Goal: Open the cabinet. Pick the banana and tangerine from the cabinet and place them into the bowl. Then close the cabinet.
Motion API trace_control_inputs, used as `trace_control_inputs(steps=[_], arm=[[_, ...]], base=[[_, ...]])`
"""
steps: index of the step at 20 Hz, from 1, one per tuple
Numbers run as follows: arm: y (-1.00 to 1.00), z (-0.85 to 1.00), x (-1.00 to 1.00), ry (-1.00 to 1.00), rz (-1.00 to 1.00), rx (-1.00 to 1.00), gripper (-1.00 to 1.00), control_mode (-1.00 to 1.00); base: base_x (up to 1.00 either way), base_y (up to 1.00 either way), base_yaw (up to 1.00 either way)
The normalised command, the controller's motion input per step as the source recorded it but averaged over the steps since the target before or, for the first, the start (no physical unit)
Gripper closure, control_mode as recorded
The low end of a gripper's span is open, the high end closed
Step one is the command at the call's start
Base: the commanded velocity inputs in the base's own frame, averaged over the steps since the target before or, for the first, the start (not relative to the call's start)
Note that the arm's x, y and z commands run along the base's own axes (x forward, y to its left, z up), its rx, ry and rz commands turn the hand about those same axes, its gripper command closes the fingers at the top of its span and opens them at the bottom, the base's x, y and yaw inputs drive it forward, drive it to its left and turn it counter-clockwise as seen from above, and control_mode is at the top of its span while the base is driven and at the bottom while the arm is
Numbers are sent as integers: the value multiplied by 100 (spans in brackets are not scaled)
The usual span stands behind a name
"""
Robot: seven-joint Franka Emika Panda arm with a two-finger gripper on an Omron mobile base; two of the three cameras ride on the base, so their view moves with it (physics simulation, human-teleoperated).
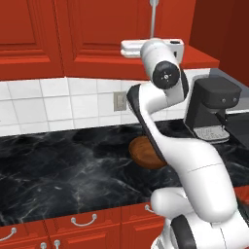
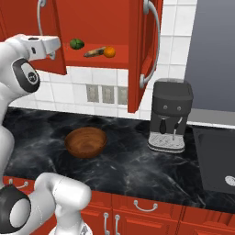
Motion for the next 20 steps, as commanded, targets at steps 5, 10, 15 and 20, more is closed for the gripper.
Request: trace_control_inputs(steps=[5,10,15,20], arm=[[82,19,-78,0,-13,0,100,-100],[99,4,-68,0,-15,0,100,-100],[100,0,-54,0,-18,0,100,-100],[72,0,-31,0,-18,-2,-100,-100]], base=[[0,0,0],[0,0,0],[0,0,0],[0,0,0]])
